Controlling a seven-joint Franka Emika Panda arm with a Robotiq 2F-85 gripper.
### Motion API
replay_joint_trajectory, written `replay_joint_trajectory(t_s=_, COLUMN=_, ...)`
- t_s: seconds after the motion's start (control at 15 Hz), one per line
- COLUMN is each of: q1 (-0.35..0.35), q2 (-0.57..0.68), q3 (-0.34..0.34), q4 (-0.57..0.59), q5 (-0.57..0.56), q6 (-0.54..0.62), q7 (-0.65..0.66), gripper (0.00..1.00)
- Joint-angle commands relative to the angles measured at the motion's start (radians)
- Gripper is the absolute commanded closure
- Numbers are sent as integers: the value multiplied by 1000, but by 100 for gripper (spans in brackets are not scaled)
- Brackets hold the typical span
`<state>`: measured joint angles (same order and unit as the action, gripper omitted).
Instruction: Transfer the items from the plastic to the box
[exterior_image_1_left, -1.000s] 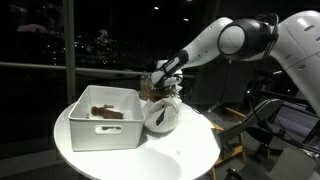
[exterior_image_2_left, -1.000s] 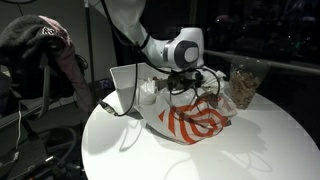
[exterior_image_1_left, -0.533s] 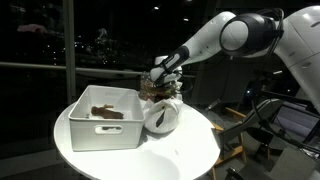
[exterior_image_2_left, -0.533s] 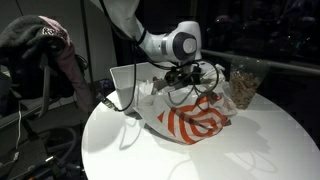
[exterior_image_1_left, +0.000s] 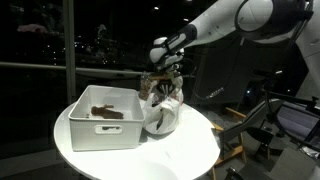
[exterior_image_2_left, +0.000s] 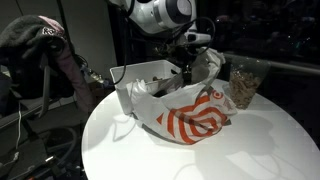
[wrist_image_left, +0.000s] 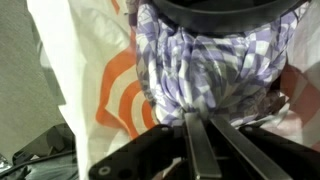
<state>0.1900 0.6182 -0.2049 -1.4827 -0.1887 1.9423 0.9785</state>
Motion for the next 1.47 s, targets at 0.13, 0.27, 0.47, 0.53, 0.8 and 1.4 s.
replay_joint_trajectory(t_s=0.13, q1=27, q2=-181, q3=7, q4=-48, q5=-142, q6=-88, q7=90, gripper=98)
replay_joint_trajectory(t_s=0.27, q1=24, q2=-241, q3=19, q4=-54, q5=-179, q6=-94, q7=111, gripper=98)
replay_joint_trajectory(t_s=0.47, q1=16, q2=-338, q3=42, q4=-65, q5=-221, q6=-66, q7=143, gripper=98)
replay_joint_trajectory(t_s=0.53, q1=14, q2=-376, q3=54, q4=-69, q5=-230, q6=-56, q7=146, gripper=98)
replay_joint_trajectory(t_s=0.8, q1=11, q2=-498, q3=116, q4=-76, q5=-257, q6=-32, q7=142, gripper=98)
replay_joint_trajectory(t_s=1.4, q1=62, q2=-645, q3=364, q4=-76, q5=-394, q6=100, q7=175, gripper=98)
